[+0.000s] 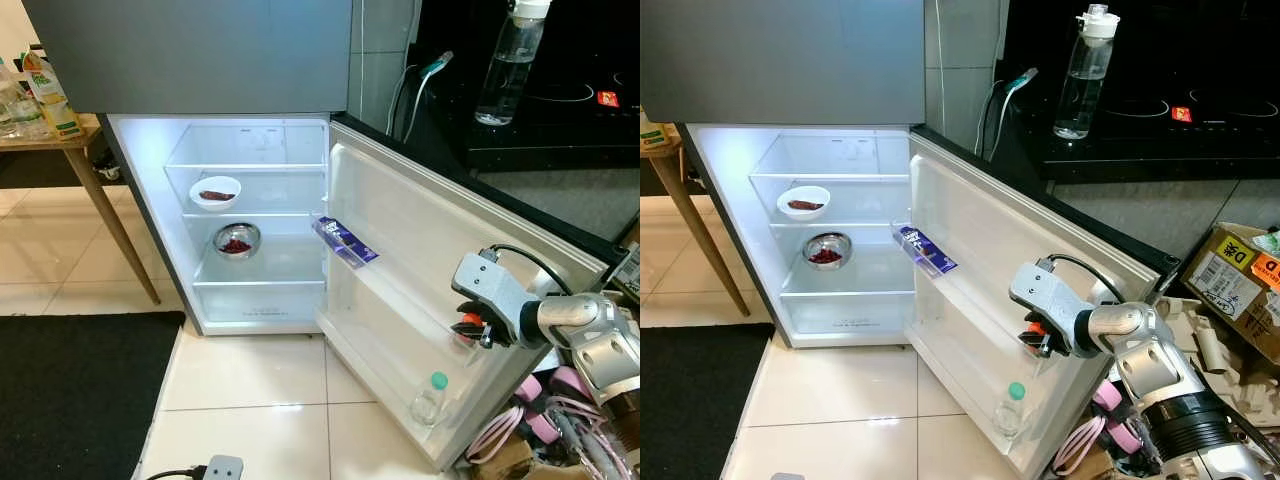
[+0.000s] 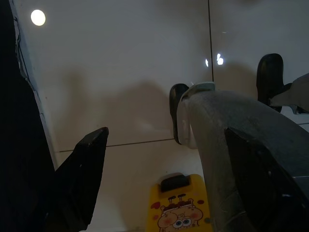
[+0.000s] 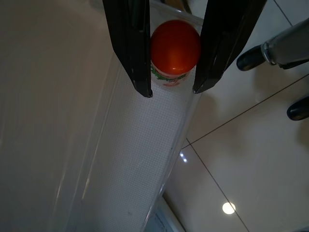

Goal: Restocking fridge

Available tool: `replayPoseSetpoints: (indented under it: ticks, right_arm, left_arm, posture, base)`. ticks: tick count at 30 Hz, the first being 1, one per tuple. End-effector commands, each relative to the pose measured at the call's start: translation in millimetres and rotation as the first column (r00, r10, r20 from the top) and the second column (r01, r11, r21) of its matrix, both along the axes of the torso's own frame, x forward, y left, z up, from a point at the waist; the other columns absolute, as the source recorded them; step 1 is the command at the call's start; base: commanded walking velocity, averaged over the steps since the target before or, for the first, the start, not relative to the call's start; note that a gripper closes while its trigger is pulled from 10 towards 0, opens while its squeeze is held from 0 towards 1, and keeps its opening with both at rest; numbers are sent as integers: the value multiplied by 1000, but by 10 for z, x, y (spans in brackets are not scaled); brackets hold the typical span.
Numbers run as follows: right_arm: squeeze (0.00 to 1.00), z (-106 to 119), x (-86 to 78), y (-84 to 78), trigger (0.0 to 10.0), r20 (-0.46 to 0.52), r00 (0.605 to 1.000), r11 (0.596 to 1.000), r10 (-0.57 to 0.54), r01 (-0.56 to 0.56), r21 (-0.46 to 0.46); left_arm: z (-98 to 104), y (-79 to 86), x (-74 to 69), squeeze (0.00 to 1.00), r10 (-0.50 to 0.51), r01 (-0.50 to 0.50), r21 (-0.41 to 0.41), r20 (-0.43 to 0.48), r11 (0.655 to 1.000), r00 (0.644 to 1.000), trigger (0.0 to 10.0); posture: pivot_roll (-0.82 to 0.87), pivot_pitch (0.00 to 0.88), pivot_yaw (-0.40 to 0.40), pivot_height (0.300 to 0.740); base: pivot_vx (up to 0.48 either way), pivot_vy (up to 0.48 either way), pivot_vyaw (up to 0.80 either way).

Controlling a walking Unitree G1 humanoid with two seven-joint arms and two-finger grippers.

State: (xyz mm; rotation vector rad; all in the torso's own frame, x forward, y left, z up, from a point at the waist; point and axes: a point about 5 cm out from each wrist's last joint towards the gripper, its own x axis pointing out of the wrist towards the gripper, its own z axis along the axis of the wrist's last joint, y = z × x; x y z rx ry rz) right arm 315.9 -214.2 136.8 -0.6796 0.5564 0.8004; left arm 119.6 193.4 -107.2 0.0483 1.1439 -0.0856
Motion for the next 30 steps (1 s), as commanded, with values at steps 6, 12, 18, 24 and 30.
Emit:
replayPoseSetpoints:
  ticks: [6, 12, 18, 24, 30]
  right_arm:
    - [0, 344, 167, 136, 0, 205, 979, 988, -18, -14, 154]
    - [0, 638, 242, 246, 0, 349, 936, 962, -34, -65, 267]
    - [0, 787, 228, 331, 0, 417, 909, 932, -16, -138, 336]
    - [0, 757, -17, 691, 0, 370, 912, 773, 178, -362, 520]
    - [0, 513, -132, 963, 0, 295, 912, 722, 285, -407, 560]
  left_arm:
    - [-34, 13, -115, 0, 0, 0, 2, -47, 1000, 999, 10000]
    - [-34, 9, -112, 0, 2, -2, 0, -46, 1000, 999, 10000]
    - [-32, -1, -104, 0, 3, -3, -3, -43, 1000, 999, 10000]
    - [-28, -8, -83, 0, 9, -10, -5, -35, 1000, 999, 10000]
    - [-26, -10, -76, 0, 17, -17, -7, -30, 1000, 999, 10000]
  posture:
    - [-115, 0, -15, 740]
    - [-115, 0, -16, 740]
    - [-115, 0, -16, 740]
    - [-117, 0, -18, 740]
    - [-116, 0, -18, 740]
  base:
    - [0, 0, 0]
    - [0, 0, 0]
    - [0, 0, 0]
    - [0, 0, 0]
    - [0, 0, 0]
